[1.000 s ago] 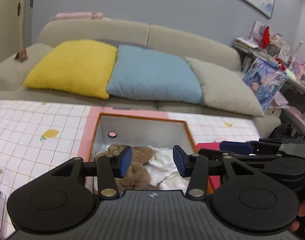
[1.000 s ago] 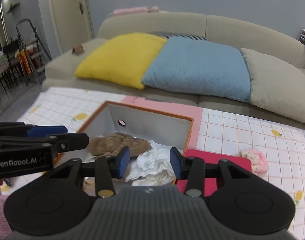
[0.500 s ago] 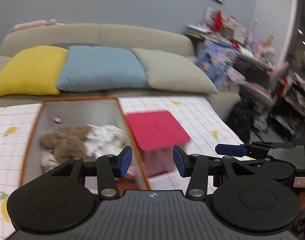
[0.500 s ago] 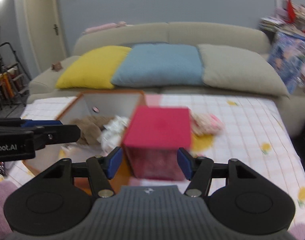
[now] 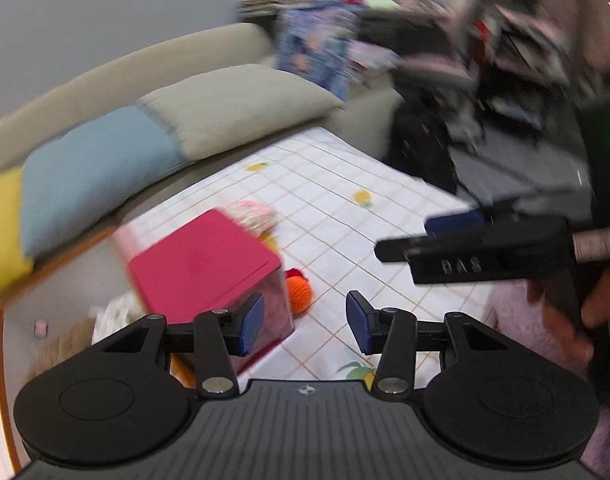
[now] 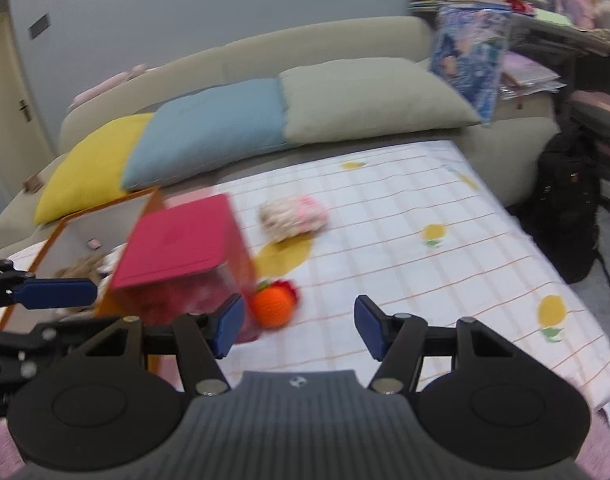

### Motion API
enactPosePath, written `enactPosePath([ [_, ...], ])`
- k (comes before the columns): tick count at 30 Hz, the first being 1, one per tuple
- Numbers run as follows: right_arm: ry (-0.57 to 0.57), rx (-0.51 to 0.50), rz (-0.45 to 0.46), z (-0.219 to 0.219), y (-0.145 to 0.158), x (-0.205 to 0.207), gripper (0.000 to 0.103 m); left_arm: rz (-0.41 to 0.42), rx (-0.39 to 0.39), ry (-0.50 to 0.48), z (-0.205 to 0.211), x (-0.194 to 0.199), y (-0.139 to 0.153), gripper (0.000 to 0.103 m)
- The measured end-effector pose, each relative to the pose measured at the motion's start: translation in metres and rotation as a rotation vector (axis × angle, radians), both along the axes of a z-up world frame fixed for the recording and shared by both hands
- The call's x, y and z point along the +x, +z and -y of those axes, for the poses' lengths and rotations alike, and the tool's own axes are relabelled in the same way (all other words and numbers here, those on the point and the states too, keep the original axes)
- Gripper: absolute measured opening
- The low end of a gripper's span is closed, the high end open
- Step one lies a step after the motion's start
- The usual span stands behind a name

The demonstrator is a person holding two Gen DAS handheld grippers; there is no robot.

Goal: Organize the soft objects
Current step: 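Move both tools toward the orange knitted ball and pink-white knitted hat, then grasp the orange knitted ball with the left tool while the right tool grasps the knitted hat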

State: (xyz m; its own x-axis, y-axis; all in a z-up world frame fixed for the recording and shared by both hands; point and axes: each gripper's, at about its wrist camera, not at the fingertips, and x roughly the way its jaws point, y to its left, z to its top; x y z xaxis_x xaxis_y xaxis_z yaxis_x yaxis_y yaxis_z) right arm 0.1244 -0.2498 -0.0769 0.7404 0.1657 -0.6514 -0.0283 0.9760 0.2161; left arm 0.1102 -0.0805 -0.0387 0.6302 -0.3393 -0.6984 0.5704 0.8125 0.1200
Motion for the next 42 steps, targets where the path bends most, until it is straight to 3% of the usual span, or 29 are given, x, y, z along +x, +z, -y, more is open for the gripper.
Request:
enactPosePath([
  [4, -0.064, -0.003, 0.011, 0.018, -0.015, 0.012, 0.06, 0.013, 0.147, -0.118, 0.036, 0.014, -0.012, 0.056],
  [9, -0.111, 0.073, -0.013, 0.04, -0.036, 0.019, 0.06, -0.027, 0.295, -0.218, 0.067, 0.044, -0.037, 0.056],
  [16, -0.163, 0.22, -0.115, 0.062, -0.065, 0.034, 0.06, -0.236, 0.501, -0.286, 0.096, 0.097, -0.076, 0.057],
  [21, -0.172, 0.279, -0.132, 0.068, -0.072, 0.038, 0.06, -0.33, 0.66, -0.311, 0.117, 0.126, -0.102, 0.061],
  [26, -0.172, 0.294, -0.152, 0.069, -0.078, 0.043, 0.06, -0.396, 0.743, -0.31, 0.126, 0.141, -0.122, 0.061],
  [34, -0.153, 0.286, -0.174, 0.065, -0.083, 0.048, 0.06, -0.378, 0.825, -0.286, 0.13, 0.146, -0.141, 0.062],
  [36, -0.155, 0.284, -0.178, 0.065, -0.083, 0.048, 0.06, -0.377, 0.835, -0.273, 0.13, 0.146, -0.142, 0.06],
  [38, -0.157, 0.281, -0.181, 0.065, -0.084, 0.049, 0.06, -0.382, 0.837, -0.261, 0.127, 0.149, -0.146, 0.048],
  [42, -0.151, 0.269, -0.181, 0.063, -0.084, 0.05, 0.06, -0.363, 0.769, -0.246, 0.121, 0.149, -0.138, 0.045],
])
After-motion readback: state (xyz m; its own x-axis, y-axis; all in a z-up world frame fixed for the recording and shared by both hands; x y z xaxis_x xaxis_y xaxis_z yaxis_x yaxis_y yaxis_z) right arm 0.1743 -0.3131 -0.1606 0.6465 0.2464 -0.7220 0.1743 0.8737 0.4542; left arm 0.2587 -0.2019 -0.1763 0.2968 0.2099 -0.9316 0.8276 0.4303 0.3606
